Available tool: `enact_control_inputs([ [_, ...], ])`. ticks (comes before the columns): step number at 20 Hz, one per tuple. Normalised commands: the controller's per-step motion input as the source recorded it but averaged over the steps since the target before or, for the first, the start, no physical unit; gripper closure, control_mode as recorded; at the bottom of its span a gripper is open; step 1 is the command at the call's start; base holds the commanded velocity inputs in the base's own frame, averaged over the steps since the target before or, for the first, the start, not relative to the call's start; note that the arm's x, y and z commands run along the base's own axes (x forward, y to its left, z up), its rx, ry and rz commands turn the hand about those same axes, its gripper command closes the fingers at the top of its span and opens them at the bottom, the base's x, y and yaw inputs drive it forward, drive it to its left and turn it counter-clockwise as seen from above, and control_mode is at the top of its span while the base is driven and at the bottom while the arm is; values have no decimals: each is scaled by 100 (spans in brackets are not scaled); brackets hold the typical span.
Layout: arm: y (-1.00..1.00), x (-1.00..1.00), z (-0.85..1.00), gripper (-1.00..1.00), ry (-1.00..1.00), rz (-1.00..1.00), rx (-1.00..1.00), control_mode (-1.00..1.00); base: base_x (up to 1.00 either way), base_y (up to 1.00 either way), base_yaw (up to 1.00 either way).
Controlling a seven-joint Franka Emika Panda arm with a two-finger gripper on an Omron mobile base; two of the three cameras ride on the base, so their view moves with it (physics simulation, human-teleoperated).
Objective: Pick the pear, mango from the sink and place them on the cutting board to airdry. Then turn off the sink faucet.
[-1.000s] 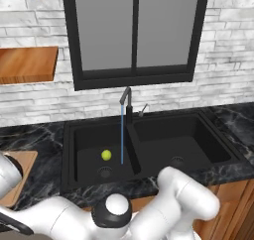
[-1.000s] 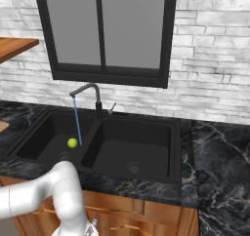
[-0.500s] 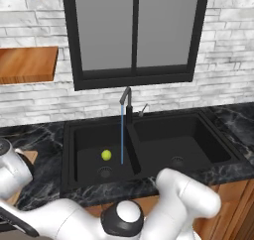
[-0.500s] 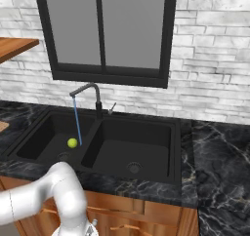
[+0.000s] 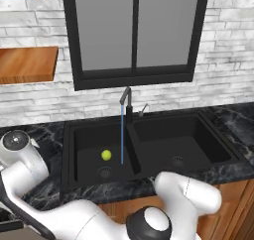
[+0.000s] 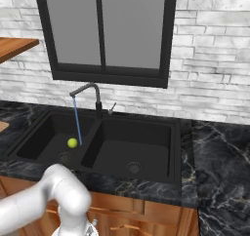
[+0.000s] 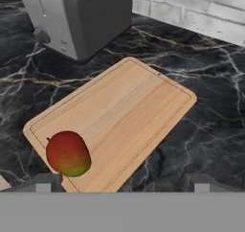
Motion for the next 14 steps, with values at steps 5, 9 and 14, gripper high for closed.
enact_control_inputs([
  [5, -85, -29, 40, -100, -3, 0, 16, -100, 0, 0, 0],
  [9, -91, -31, 33, -100, -10, 0, 10, -100, 0, 0, 0],
  [14, -89, -30, 19, -100, -11, 0, 3, -100, 0, 0, 0],
])
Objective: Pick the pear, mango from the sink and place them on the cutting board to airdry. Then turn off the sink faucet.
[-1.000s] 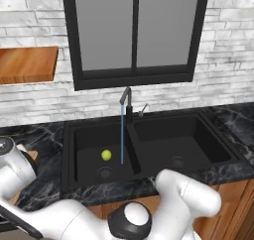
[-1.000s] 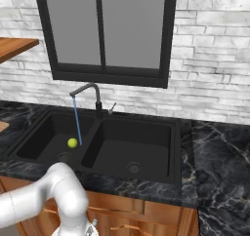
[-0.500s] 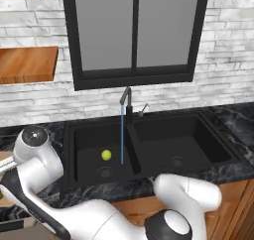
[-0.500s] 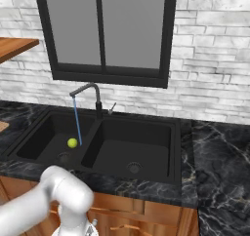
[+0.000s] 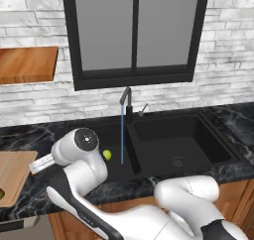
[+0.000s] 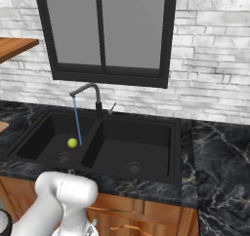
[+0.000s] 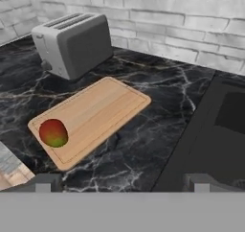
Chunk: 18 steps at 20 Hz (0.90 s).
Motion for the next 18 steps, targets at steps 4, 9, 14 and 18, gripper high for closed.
enact_control_inputs([
  [4, -81, -20, 25, -100, -1, -5, 0, -100, 0, 0, 0],
  [9, -77, -4, 50, -100, 10, -14, 0, -100, 0, 0, 0],
  [14, -57, 0, 22, -100, 9, -17, 1, -100, 0, 0, 0],
  [18, -50, 4, 0, -100, 3, -20, 0, -100, 0, 0, 0],
])
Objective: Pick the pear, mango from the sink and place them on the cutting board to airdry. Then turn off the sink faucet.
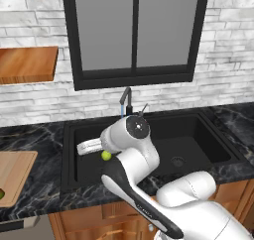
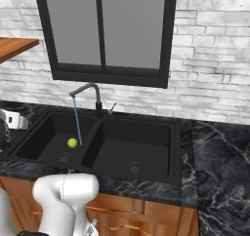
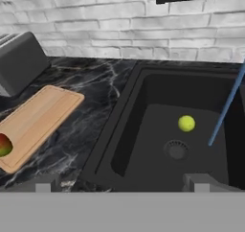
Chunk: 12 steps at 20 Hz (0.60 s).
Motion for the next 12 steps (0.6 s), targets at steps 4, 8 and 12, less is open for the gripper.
enact_control_inputs([
  [4, -57, 1, 0, -100, 8, -24, 0, -100, 0, 0, 0],
  [8, -60, 5, 0, -100, 7, -20, 0, -100, 0, 0, 0],
  [12, -58, 16, 0, -100, 2, -12, 0, -100, 0, 0, 0],
])
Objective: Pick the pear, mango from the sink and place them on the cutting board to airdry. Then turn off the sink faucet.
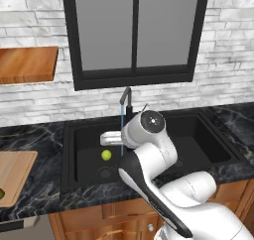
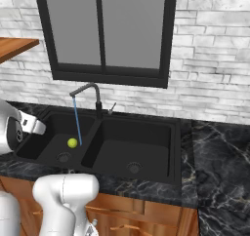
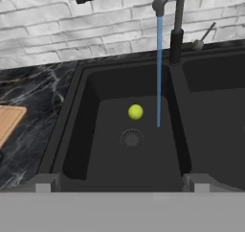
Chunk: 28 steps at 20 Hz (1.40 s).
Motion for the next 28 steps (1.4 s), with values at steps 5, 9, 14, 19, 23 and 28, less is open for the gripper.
enact_control_inputs([
  [5, -35, 36, 0, -100, 0, -2, 0, -100, 0, 0, 0],
  [9, -20, 49, -14, -100, 2, 0, 0, -100, 0, 0, 0],
  [14, -13, 48, -23, -100, 8, 0, 0, -100, 0, 0, 0],
  [19, -1, 37, -21, -100, 5, 0, 0, -100, 0, 0, 0],
  [23, 0, 30, -29, -100, 5, 0, 0, -100, 0, 0, 0],
  [28, 0, 32, -30, -100, 5, 0, 0, -100, 0, 0, 0],
])
